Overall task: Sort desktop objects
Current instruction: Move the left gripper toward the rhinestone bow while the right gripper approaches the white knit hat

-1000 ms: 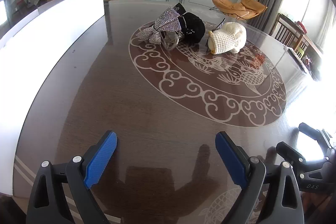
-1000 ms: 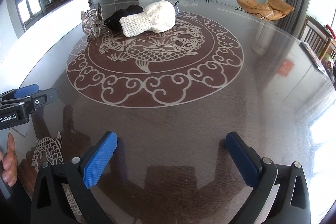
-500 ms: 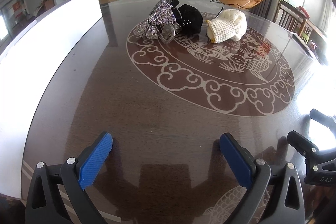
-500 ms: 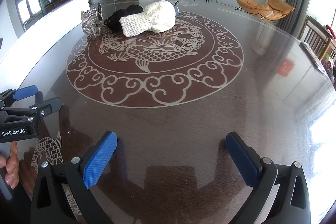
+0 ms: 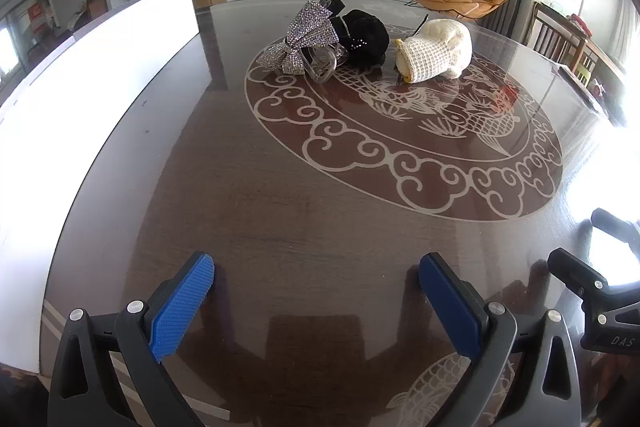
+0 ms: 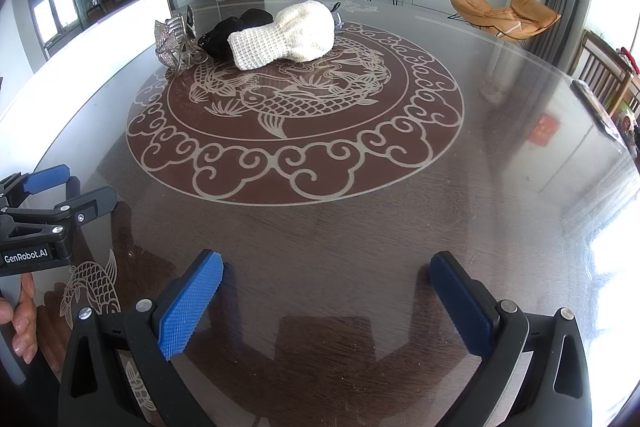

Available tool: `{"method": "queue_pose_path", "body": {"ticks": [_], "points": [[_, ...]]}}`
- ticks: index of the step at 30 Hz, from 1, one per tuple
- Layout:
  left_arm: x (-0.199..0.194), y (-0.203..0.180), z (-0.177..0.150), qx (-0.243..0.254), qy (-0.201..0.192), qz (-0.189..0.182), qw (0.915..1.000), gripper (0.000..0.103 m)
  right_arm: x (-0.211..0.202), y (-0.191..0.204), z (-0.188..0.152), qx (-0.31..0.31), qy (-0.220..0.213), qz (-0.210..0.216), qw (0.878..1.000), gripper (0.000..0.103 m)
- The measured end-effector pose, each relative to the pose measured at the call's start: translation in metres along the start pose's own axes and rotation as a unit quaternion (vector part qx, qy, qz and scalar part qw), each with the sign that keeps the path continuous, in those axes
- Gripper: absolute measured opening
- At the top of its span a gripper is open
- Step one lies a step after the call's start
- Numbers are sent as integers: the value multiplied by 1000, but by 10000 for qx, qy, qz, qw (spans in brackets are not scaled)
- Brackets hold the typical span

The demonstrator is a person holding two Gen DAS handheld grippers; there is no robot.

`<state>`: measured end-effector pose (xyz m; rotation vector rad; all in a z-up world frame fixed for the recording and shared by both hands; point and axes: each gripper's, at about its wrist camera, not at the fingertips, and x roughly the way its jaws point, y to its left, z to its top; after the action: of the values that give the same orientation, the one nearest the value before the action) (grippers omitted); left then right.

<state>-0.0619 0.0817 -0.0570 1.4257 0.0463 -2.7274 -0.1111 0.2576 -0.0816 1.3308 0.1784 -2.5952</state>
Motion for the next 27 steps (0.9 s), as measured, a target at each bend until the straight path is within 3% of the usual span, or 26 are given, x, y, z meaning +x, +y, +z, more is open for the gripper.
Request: {"method": "queue_pose_path", "body": {"ticks": [22, 27], "points": [[0, 1, 0, 61, 45, -65, 10000, 103, 0, 0, 0, 0, 1, 0, 10000, 103], [9, 10, 13, 166, 162, -113, 9997, 103, -1, 0, 0, 1, 1, -1, 10000, 103]]}}
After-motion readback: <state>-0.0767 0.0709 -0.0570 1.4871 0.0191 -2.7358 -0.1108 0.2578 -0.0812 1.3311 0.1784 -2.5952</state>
